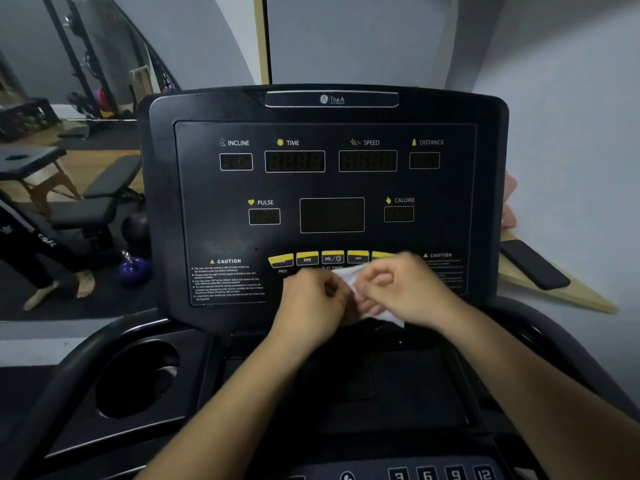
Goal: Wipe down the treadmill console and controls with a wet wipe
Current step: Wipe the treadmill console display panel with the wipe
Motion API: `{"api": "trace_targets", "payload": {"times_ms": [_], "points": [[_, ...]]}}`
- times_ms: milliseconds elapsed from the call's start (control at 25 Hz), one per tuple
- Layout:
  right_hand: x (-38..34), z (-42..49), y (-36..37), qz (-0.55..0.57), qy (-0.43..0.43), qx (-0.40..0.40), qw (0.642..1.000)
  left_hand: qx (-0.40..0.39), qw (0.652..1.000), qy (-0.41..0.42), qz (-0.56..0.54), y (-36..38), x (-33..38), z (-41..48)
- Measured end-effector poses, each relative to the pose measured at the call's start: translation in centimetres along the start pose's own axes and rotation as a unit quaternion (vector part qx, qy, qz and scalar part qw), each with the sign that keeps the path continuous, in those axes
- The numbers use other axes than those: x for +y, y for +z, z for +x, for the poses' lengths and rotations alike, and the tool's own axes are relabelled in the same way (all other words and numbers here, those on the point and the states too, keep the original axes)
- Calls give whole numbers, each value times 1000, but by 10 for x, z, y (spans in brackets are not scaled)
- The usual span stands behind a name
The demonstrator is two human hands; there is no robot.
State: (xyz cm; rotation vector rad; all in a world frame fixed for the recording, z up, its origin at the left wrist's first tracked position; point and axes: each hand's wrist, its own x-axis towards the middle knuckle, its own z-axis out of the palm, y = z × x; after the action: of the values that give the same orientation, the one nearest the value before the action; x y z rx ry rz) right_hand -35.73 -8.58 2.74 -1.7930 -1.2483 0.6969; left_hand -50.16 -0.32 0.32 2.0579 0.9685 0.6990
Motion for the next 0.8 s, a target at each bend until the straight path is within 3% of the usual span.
{"api": "trace_targets", "payload": {"times_ms": [200, 560, 800], "points": [[-60, 47, -40, -4, -45, 65, 997, 1, 990, 2, -139, -30, 40, 58], [-132, 103, -77, 0, -88, 199, 976, 34, 992, 32, -120, -89, 125, 124], [-131, 103, -70, 66, -85, 241, 964, 104, 985, 89, -101, -88, 125, 136]]}}
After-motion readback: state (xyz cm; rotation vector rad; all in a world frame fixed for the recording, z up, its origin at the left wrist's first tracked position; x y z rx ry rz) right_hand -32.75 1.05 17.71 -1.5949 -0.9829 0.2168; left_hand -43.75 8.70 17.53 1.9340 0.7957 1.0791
